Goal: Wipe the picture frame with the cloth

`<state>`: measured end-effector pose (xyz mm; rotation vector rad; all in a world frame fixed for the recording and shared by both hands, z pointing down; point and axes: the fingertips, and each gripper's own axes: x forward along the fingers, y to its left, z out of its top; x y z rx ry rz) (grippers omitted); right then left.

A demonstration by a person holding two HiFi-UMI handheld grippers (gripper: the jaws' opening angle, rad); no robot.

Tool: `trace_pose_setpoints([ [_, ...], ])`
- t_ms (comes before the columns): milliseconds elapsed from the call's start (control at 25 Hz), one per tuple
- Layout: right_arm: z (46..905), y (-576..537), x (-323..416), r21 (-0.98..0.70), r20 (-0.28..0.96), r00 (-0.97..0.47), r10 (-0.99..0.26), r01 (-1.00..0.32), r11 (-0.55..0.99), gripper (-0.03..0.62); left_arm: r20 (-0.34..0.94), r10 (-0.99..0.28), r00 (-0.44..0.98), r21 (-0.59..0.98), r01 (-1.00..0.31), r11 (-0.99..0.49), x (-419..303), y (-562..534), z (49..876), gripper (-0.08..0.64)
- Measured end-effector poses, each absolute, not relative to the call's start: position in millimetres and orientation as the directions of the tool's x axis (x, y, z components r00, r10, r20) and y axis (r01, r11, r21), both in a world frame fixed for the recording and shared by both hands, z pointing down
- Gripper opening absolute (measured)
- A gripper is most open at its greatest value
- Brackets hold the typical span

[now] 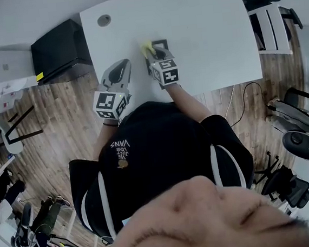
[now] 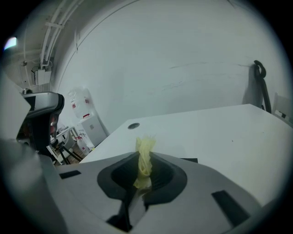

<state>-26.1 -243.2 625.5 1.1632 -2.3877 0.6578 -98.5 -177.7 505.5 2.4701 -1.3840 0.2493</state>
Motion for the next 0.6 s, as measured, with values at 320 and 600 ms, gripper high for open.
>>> trace_pose_setpoints([
  [320,632,-249,-7,-0.211,0.559,-0.522,-0.644,-0.841,0.499,0.051,0.295,-0.795,0.53,0.179,-0.848,-0.498,-98,-180,507,0.02],
  [600,634,-252,20,-0.195,0.569,-0.461,-0.681,-0.88,0.433,0.051,0.297,-0.783,0.547,0.183,-0.837,-0.515,-92,-181,508,0.021],
])
